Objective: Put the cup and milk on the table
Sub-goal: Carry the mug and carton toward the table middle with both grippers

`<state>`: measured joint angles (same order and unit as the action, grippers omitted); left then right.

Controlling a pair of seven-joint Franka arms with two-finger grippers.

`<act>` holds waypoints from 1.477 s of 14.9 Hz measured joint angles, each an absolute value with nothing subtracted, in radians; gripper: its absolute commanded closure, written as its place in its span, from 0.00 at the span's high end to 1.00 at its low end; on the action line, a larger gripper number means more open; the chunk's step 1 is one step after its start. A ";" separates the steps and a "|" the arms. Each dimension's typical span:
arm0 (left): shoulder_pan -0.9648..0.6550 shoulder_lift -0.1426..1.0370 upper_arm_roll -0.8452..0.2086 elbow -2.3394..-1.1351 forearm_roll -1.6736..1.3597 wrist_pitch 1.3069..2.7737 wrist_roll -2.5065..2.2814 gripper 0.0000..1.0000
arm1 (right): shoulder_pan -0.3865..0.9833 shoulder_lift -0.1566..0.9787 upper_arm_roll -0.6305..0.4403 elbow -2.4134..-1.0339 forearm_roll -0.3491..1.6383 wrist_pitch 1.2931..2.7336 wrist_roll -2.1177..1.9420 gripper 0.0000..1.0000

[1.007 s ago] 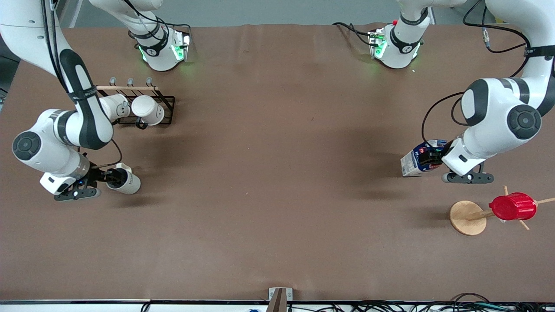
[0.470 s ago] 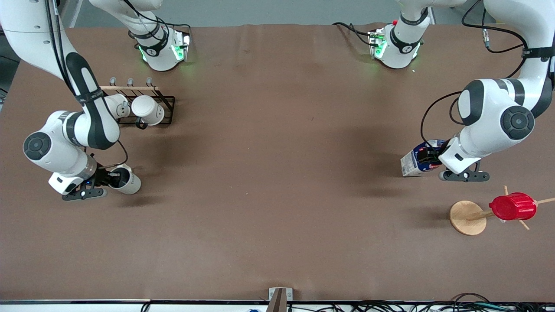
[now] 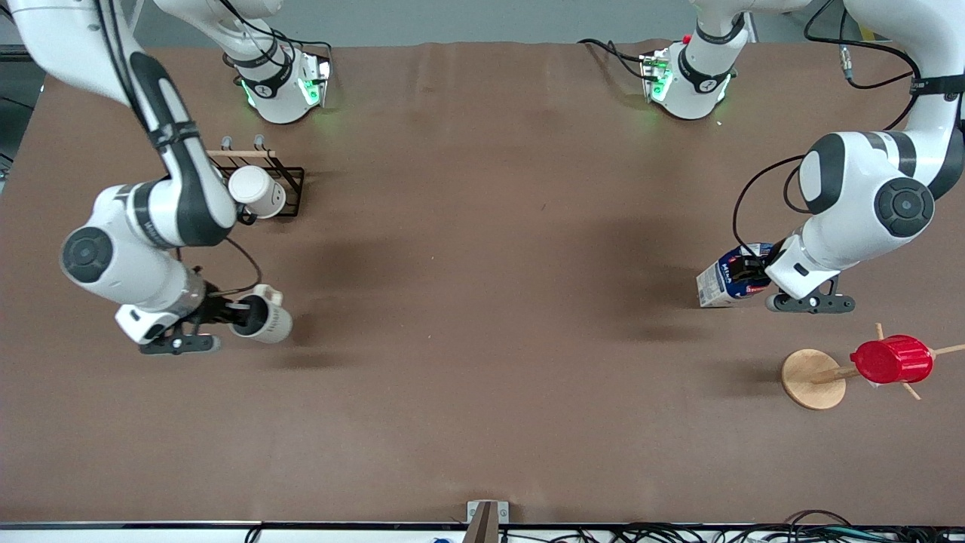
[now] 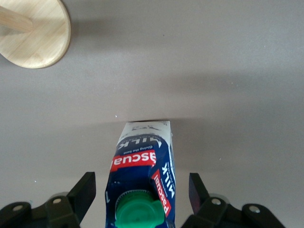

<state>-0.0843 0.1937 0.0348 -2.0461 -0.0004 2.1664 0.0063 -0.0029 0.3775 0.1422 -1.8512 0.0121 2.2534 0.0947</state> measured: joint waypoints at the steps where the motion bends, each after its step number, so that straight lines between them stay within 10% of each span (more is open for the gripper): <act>1: -0.083 0.190 0.035 -2.053 0.000 2.166 0.006 0.83 | 0.027 0.376 0.174 -1.834 0.012 2.254 0.164 0.00; 10: -0.070 0.172 0.035 -2.064 0.001 2.141 0.016 0.09 | 0.468 0.604 0.210 -1.555 -0.124 2.264 0.714 0.00; 19: -0.074 0.152 -0.050 -1.923 0.001 2.053 -0.016 0.08 | 0.609 0.741 0.208 -1.461 -0.205 2.288 0.775 0.04; 22: -0.079 0.174 -0.133 -1.877 0.001 2.050 -0.091 0.08 | 0.624 0.758 0.208 -1.460 -0.236 2.311 0.801 0.22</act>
